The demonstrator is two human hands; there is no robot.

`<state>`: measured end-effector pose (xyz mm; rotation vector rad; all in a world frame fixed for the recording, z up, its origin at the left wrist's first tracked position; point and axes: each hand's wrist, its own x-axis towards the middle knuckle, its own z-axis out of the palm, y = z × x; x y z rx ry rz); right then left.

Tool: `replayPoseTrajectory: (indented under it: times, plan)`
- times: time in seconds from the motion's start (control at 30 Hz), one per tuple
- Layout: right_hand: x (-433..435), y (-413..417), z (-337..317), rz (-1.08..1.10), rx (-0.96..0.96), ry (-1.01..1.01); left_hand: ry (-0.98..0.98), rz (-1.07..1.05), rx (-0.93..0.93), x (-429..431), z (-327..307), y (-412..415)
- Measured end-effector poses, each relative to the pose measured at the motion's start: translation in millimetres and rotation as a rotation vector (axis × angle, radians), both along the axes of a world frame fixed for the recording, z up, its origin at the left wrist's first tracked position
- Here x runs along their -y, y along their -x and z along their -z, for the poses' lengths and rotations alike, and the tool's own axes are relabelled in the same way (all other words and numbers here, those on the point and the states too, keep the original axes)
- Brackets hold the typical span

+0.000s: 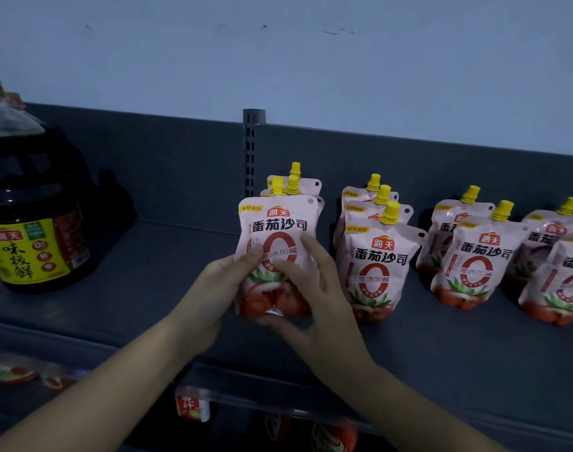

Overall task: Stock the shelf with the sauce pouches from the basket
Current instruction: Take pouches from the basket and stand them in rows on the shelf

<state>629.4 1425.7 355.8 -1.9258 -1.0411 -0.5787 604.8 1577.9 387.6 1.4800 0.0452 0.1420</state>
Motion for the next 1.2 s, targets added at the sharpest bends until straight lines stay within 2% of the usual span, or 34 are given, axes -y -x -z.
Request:
replayPoseTrajectory:
  times: [0.1,0.2,0.27,0.4,0.53,0.7,0.8,0.93,1.03,1.1,1.13,1.2]
  plan:
    - [-1,0,-7,-0.068,-0.023,-0.13,-0.046,0.042,0.161,2,-5,14]
    - [-1,0,-12,-0.052,-0.035,-0.251,-0.109,0.148,0.297,4,-5,29]
    - [-2,-1,-17,-0.041,-0.039,-0.294,-0.186,0.144,0.377,2,1,31]
    - [5,-3,-28,-0.093,-0.065,-0.246,-0.257,0.031,0.453,-6,4,36]
    - [14,0,-37,-0.209,-0.119,-0.222,-0.139,0.003,0.517,-2,1,44]
    - [14,10,-35,-0.348,-0.181,-0.351,-0.01,0.049,0.529,-8,-1,46]
    - [13,13,-34,-0.375,-0.199,-0.391,0.001,0.084,0.547,-9,-3,48]
    - [16,15,-38,-0.299,-0.066,-0.254,-0.116,0.082,0.604,-6,-1,52]
    - [14,18,-39,-0.219,0.081,-0.145,-0.212,-0.009,0.628,2,5,46]
    - [13,19,-37,-0.196,0.121,-0.177,-0.115,-0.042,0.532,-1,5,33]
    - [13,18,-36,-0.193,0.13,-0.191,-0.065,-0.065,0.412,-4,5,30]
    - [15,14,-35,-0.195,0.14,-0.185,0.01,0.004,0.289,-12,5,21]
